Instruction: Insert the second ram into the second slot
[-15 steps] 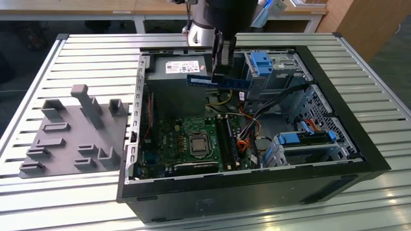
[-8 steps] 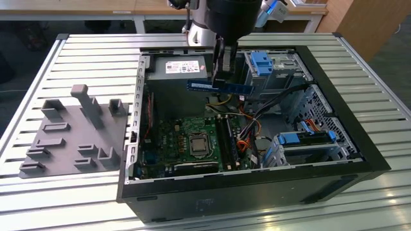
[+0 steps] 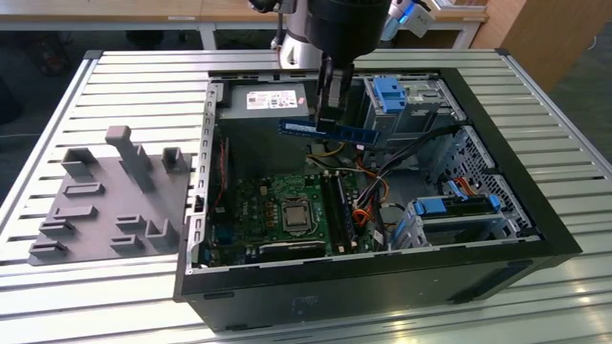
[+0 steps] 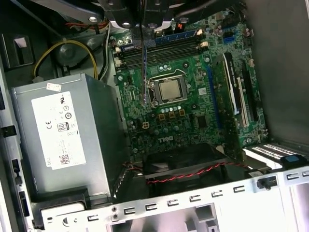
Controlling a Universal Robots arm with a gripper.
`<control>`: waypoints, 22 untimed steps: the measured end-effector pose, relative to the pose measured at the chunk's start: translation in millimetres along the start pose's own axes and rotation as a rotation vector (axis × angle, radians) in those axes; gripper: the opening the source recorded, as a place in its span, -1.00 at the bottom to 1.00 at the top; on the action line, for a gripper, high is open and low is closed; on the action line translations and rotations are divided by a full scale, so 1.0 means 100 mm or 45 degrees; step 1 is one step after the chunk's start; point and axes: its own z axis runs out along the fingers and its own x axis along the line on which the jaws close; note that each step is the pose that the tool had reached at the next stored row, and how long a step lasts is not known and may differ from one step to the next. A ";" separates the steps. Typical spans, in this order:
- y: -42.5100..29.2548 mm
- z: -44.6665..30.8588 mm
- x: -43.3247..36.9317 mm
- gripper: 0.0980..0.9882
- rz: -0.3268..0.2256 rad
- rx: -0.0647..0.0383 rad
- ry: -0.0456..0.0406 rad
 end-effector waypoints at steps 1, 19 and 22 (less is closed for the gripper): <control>0.000 0.000 0.000 -0.95 0.004 0.000 0.000; -0.002 0.005 -0.001 -0.95 0.115 0.002 -0.004; -0.002 0.005 -0.001 -0.95 0.128 0.002 -0.004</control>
